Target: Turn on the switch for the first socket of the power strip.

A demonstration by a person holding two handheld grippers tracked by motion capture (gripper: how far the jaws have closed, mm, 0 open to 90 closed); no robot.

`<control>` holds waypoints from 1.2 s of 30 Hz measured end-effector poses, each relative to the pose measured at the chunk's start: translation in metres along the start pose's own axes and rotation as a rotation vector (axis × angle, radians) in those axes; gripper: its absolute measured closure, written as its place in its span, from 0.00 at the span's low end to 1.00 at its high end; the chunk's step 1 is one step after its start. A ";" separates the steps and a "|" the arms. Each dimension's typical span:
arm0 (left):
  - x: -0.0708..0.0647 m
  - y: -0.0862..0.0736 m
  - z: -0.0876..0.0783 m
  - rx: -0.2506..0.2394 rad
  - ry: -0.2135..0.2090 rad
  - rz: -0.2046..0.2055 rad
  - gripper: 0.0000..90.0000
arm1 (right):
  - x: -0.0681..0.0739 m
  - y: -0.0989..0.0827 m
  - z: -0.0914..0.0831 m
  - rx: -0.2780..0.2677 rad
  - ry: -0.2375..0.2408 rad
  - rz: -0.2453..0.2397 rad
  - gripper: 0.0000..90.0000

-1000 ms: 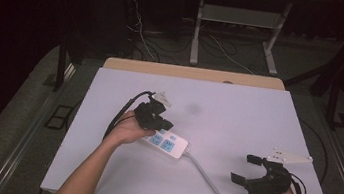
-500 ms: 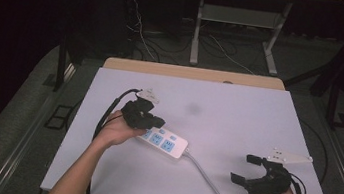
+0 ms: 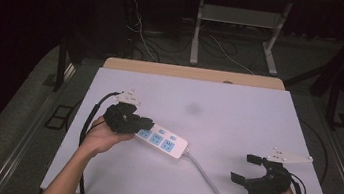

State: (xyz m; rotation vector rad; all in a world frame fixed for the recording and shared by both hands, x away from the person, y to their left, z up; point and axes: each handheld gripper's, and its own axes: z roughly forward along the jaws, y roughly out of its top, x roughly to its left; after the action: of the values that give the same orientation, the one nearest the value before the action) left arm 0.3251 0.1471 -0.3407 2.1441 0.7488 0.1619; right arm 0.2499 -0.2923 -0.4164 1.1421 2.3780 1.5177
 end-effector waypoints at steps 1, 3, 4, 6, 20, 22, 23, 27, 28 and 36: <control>0.000 -0.002 -0.002 -0.009 0.002 -0.005 0.87 | 0.000 0.000 0.000 0.000 0.000 0.001 0.00; -0.001 -0.005 -0.006 -0.023 0.004 -0.013 0.86 | 0.000 0.000 0.000 0.000 0.001 0.000 0.00; -0.002 -0.007 -0.008 -0.030 0.009 -0.019 0.84 | 0.000 0.000 0.000 0.001 0.000 0.000 0.00; -0.003 -0.012 -0.011 -0.046 0.013 -0.037 0.77 | 0.000 0.000 0.001 0.002 0.001 0.001 0.00; -0.008 -0.042 -0.027 -0.181 0.027 -0.158 0.00 | 0.000 0.000 0.000 -0.004 0.006 -0.001 0.00; -0.012 -0.049 -0.027 -0.193 0.034 -0.160 0.00 | 0.000 0.000 0.000 -0.003 0.007 -0.002 0.00; -0.013 -0.052 -0.027 -0.194 0.038 -0.157 0.00 | 0.001 0.000 0.001 -0.002 0.007 -0.002 0.00; -0.018 -0.064 -0.026 -0.214 0.046 -0.165 0.00 | 0.001 0.000 0.001 0.000 0.008 -0.003 0.00; -0.018 -0.067 -0.026 -0.221 0.048 -0.167 0.00 | 0.001 0.000 0.001 0.001 0.009 -0.002 0.00; -0.025 -0.085 -0.019 -0.243 0.060 -0.164 0.00 | 0.001 0.000 0.002 0.003 0.009 -0.003 0.00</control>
State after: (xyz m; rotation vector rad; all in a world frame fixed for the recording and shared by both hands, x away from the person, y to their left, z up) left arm 0.2589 0.1858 -0.3893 1.8472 0.8890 0.2198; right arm 0.2494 -0.2903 -0.4170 1.1338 2.3882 1.5219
